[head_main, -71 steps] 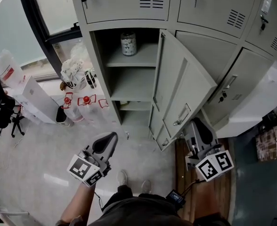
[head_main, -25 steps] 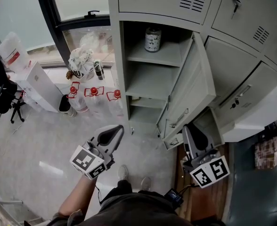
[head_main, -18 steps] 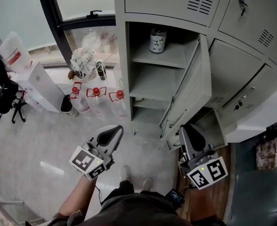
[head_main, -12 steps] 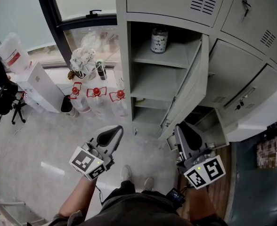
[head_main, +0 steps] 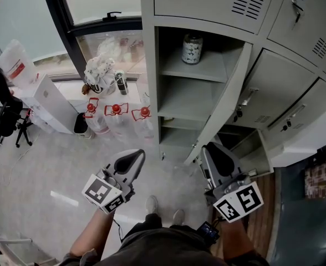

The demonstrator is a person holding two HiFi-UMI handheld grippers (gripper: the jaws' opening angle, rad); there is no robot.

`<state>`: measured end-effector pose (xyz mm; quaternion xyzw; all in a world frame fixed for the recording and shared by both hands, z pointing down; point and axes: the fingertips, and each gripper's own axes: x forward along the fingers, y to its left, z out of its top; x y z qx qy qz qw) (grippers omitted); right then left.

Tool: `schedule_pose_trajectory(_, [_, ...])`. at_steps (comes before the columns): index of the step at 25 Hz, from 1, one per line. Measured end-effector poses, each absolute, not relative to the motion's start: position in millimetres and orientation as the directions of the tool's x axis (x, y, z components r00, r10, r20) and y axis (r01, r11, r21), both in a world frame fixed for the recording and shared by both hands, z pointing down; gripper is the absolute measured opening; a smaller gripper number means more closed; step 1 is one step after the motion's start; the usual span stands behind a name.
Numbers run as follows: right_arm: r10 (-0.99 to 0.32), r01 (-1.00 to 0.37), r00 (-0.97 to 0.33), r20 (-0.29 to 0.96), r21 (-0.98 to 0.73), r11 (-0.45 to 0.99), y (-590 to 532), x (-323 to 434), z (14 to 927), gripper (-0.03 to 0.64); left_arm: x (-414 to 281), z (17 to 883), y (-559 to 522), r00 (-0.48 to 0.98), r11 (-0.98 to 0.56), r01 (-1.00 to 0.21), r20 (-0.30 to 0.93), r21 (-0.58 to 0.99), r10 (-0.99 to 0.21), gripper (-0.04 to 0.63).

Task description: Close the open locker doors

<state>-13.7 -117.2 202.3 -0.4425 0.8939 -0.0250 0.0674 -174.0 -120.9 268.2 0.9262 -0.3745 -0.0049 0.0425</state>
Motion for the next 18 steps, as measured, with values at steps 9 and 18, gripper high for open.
schedule_pose_trajectory(9, [-0.783,-0.776,-0.614,-0.095,-0.107,0.622,-126.6,-29.6,202.1,0.015,-184.8,267.5,-126.8,0.716,-0.712,-0.697,0.024,0.081,-0.698,0.011])
schedule_pose_trajectory(18, [-0.772,-0.764,-0.629,-0.093,-0.107,0.636,-138.8,-46.1,202.1,0.015,-202.6,268.4,-133.2,0.700,-0.696,-0.712,0.023,0.087,-0.714,0.011])
